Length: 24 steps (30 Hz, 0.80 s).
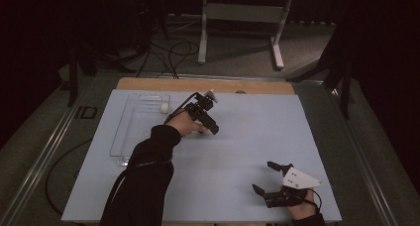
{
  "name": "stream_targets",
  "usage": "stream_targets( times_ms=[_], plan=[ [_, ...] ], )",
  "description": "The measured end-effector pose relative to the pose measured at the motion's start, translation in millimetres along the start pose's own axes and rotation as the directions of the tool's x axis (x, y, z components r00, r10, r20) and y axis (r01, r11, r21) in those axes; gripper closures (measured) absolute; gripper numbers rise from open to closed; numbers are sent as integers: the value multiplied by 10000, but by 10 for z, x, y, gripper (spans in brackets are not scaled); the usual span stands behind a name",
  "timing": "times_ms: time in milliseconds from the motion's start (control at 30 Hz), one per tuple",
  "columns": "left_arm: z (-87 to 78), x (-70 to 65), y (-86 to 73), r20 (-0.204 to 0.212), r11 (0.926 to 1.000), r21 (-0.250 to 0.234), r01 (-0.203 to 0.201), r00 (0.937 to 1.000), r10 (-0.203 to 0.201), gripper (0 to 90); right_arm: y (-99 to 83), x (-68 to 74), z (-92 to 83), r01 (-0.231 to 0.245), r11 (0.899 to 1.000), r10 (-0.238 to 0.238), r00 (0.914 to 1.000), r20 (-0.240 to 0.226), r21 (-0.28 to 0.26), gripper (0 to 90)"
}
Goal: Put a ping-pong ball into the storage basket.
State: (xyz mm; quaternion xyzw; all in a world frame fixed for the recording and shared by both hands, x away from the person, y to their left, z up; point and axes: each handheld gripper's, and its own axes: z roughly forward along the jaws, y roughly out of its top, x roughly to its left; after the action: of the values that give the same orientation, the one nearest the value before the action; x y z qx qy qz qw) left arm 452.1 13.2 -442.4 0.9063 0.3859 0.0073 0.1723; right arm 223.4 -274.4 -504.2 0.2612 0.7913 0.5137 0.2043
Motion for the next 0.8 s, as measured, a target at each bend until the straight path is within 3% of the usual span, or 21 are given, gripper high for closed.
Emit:
stream_targets(
  times_ms=[167,800],
  plan=[
    [63,19,15,-250,9995,88,294,9993,-292,91,0,-1,-3,5,10000,-5,10000,-10,-10,87],
    [301,108,29,-699,9968,230,763,9948,-745,272,0,-1,-7,-14,10000,13,10000,-34,-59,87]
  ],
)
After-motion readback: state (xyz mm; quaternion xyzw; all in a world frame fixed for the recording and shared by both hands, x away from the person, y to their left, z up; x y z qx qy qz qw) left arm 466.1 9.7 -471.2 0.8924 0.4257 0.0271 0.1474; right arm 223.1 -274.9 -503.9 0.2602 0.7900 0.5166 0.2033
